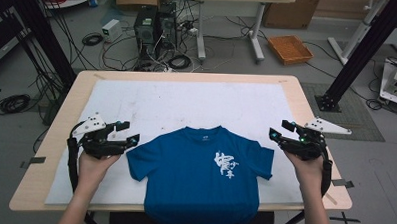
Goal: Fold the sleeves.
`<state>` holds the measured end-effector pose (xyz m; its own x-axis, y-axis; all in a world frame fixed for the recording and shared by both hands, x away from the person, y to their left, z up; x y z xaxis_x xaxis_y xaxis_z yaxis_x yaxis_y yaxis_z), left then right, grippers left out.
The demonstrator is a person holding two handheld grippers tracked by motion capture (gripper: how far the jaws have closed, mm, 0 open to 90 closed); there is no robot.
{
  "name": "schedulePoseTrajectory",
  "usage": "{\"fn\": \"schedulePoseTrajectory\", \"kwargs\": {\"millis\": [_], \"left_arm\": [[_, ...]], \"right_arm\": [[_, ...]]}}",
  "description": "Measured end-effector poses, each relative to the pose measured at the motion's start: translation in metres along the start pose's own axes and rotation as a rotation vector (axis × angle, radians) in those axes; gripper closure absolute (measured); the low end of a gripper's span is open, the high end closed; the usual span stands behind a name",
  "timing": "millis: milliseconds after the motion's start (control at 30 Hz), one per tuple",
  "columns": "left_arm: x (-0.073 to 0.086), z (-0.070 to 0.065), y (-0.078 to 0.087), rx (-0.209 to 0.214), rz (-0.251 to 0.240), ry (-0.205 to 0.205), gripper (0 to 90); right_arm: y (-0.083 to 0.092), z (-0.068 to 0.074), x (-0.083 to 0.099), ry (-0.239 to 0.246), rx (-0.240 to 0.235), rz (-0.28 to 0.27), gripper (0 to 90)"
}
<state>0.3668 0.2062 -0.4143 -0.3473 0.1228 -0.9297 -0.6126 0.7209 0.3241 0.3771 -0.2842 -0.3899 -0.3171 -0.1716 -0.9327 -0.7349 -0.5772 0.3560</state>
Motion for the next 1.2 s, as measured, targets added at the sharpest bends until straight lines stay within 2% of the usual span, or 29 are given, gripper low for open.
{"fn": "schedulePoseTrajectory", "kwargs": {"millis": [133, 367, 533, 600, 667, 700, 800, 900, 1033, 1100, 1200], "left_arm": [[0.003, 0.004, 0.000, -0.009, 0.010, 0.019, 32.7], [0.015, 0.014, -0.002, -0.020, 0.066, 0.072, 33.9], [0.027, 0.024, -0.002, -0.018, 0.133, 0.112, 41.2], [0.034, 0.027, -0.003, -0.025, 0.168, 0.142, 43.2], [0.037, 0.029, -0.003, -0.023, 0.182, 0.144, 47.5], [0.044, 0.032, -0.003, -0.037, 0.206, 0.152, 48.9], [0.055, 0.037, -0.002, -0.033, 0.241, 0.181, 53.0], [0.064, 0.038, -0.003, -0.028, 0.279, 0.187, 55.9], [0.069, 0.036, -0.004, -0.036, 0.315, 0.173, 60.5], [0.074, 0.034, -0.007, -0.042, 0.350, 0.172, 65.6], [0.075, 0.034, -0.007, -0.053, 0.355, 0.165, 72.2]], "right_arm": [[0.000, -0.001, 0.000, 0.000, 0.002, 0.001, 35.0], [0.002, -0.001, -0.001, -0.004, 0.006, -0.005, 34.9], [0.001, -0.004, 0.000, -0.008, 0.010, -0.003, 34.7], [0.001, -0.004, 0.001, -0.009, 0.011, -0.003, 34.7], [0.002, -0.004, 0.000, -0.007, 0.013, -0.005, 34.7], [0.002, -0.004, 0.000, -0.008, 0.012, -0.007, 34.7], [0.003, -0.005, 0.000, -0.009, 0.013, -0.009, 34.6], [0.003, -0.005, 0.000, -0.009, 0.014, -0.011, 34.6], [0.003, -0.005, 0.000, -0.010, 0.014, -0.007, 34.6], [0.003, -0.005, 0.000, -0.011, 0.015, -0.008, 34.7], [0.003, -0.005, 0.000, -0.010, 0.015, -0.007, 34.7]]}}
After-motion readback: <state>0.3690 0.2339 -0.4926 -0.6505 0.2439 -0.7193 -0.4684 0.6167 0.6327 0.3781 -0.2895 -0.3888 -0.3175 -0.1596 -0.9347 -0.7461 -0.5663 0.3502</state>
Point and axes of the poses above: each handheld gripper's, and its own axes: y roughly backward along the jaws, x roughly out of its underside, z roughly to its left, the point moved 7 cm from there along -y, roughly forward along the jaws, and after that the axes turned 4 degrees about y, right-handed, at the moved point
